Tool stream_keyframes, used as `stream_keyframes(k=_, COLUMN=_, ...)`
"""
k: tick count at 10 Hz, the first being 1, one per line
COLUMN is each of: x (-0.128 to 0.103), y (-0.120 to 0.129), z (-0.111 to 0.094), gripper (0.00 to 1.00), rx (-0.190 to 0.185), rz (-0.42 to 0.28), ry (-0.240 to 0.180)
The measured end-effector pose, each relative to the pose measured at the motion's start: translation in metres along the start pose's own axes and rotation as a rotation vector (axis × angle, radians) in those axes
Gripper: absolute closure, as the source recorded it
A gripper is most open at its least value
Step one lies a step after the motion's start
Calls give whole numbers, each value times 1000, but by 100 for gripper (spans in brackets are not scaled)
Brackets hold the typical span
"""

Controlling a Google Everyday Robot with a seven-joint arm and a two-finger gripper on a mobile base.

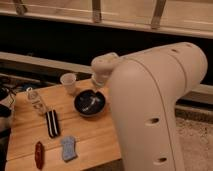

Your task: Drag the ceramic bowl in a circle

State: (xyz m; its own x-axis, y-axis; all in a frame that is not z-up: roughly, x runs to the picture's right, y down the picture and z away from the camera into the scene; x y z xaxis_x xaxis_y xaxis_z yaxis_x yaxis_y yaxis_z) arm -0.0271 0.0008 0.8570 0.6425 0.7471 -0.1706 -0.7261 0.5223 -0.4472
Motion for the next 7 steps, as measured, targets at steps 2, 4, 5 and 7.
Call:
stream_keyframes(k=2, x=9, y=-28, z=-8, gripper=23, rx=12, rz=51, ry=-29)
stream_keyframes(k=4, x=11, y=-39, z=-10, gripper=20, rx=4, rz=83, ry=-61)
stream_keyframes(k=5, x=15, y=-44, z=-9, gripper=20, rx=-2, rz=95, ry=-68)
stream_keyframes(k=7, x=17, y=-44, z=1, gripper=20, rx=-28, rz=108, ry=-78)
